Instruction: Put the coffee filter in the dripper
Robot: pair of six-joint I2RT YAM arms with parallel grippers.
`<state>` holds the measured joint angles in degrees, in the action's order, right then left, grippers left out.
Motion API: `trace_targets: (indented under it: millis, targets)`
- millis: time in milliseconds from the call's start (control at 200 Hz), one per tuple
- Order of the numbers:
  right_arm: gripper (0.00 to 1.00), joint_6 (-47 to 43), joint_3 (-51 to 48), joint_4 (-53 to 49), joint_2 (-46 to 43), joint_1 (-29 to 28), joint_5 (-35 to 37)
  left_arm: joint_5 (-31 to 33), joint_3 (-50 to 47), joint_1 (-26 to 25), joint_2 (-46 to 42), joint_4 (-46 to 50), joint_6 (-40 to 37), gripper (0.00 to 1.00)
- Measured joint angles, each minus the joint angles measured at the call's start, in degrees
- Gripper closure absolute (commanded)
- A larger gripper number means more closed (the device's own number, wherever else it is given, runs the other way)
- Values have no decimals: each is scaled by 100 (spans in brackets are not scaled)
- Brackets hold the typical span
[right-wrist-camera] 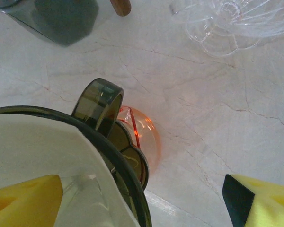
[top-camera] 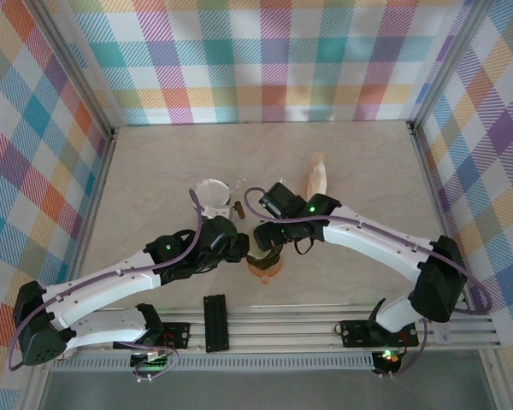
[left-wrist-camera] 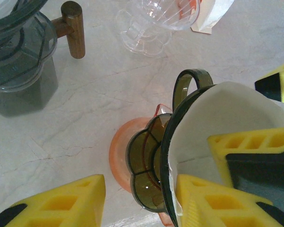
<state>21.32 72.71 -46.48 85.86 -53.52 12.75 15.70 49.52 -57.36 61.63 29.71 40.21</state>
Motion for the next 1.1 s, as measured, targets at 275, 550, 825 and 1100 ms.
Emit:
trace_targets:
  millis: [275,550,825,1100]
  targets:
    - [11,-85,0,-7,173,0,4,-2,0,0,33,-11,0,56]
    - [11,-85,-138,48,424,0,4,-2,0,0,48,-11,2,56]
    - [11,-79,-289,210,474,0,2,-7,-44,0,48,-48,7,51]
    - [11,-61,-330,304,474,0,4,-17,-201,0,-109,-210,94,39]
